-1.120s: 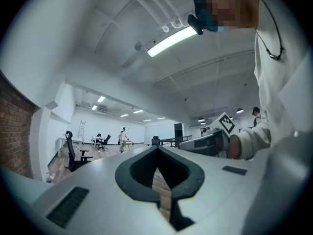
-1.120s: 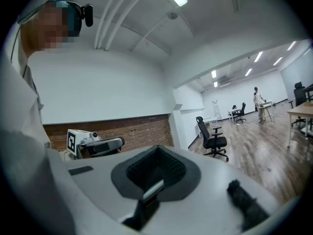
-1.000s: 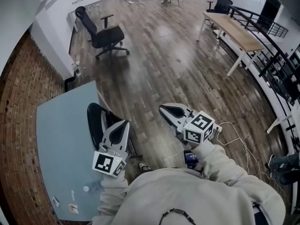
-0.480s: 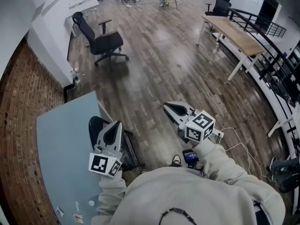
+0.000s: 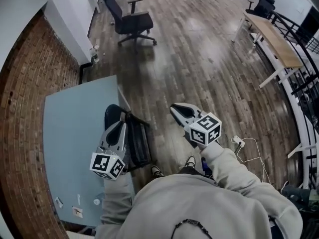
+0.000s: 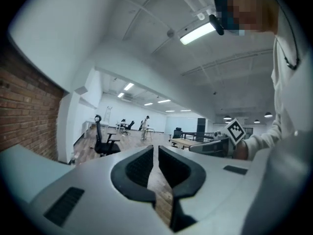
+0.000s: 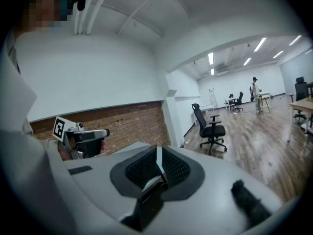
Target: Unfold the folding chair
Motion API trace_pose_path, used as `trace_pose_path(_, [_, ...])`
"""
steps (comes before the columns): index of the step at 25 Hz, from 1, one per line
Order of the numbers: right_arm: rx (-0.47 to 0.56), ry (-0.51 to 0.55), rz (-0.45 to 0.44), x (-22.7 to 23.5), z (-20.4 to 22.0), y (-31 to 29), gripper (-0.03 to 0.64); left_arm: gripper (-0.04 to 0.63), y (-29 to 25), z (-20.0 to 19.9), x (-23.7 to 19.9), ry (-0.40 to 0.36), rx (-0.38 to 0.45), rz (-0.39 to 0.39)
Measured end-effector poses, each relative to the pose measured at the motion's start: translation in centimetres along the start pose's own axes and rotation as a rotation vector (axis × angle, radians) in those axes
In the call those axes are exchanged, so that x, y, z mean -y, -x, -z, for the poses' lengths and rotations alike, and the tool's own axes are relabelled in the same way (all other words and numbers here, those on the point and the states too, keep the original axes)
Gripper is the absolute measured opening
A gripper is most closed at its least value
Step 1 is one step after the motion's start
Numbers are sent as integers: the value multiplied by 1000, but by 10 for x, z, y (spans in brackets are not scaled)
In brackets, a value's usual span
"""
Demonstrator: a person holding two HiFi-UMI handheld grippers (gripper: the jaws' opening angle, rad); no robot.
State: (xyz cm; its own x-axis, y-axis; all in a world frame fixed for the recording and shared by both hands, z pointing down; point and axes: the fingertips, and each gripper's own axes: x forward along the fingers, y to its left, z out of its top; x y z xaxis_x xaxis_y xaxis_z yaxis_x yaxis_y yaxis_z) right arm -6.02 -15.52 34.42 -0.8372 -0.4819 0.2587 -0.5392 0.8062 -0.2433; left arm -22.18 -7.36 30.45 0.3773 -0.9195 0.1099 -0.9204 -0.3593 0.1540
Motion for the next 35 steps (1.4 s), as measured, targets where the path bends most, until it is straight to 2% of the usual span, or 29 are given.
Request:
trace_pose_path(1, [-40, -27, -4, -1, 19, -14, 24, 36, 8, 15, -15, 23, -37, -45])
trace_pose_path(3, [-126, -98, -25, -5, 62, -44, 116, 153, 21, 47, -42, 30, -139, -137])
trace_pose_path(5, [-223, -155, -59, -16, 110, -75, 197, 287, 31, 78, -63, 14, -244, -198])
trace_pose_path(9, [-414, -230, -145, -57, 210, -137, 241, 368, 46, 131, -94, 17, -381, -237])
trace_pose_path(13, [-582, -282, -157, -99, 302, -188, 255, 400, 62, 178, -126, 136, -524, -289])
trace_pose_path(15, [-668, -314, -118, -110, 344, -209, 258, 402, 62, 197, -134, 187, -578, -279])
trace_pose_path(18, [-768, -357, -47, -114, 390, -235, 262, 402, 58, 225, -135, 204, -658, -236])
trace_pose_path(23, [-828, -387, -7, -107, 439, -273, 264, 396, 57, 270, -141, 252, -766, -182])
trace_pose_path(24, [-832, -400, -8, -109, 444, -278, 262, 370, 60, 280, -141, 262, -791, -162])
trace_pose_path(25, [-834, -415, -14, -113, 449, -282, 262, 270, 63, 286, -140, 280, -806, -145])
trace_pose_path(26, [-834, -433, -22, -116, 452, -287, 262, 207, 66, 290, -139, 303, -809, -138])
trace_pose_path(27, [-831, -459, -33, -119, 455, -291, 262, 195, 67, 291, -139, 317, -806, -143])
trace_pose_path(29, [-833, -517, -61, -123, 457, -296, 184, 175, 66, 291, -140, 310, -809, -169])
trace_pose_path(32, [-882, -480, -73, -126, 459, -295, 163, 148, 67, 291, -141, 316, -808, -208])
trace_pose_path(35, [-915, -489, -78, -119, 459, -287, 156, 140, 69, 290, -142, 429, -756, -235])
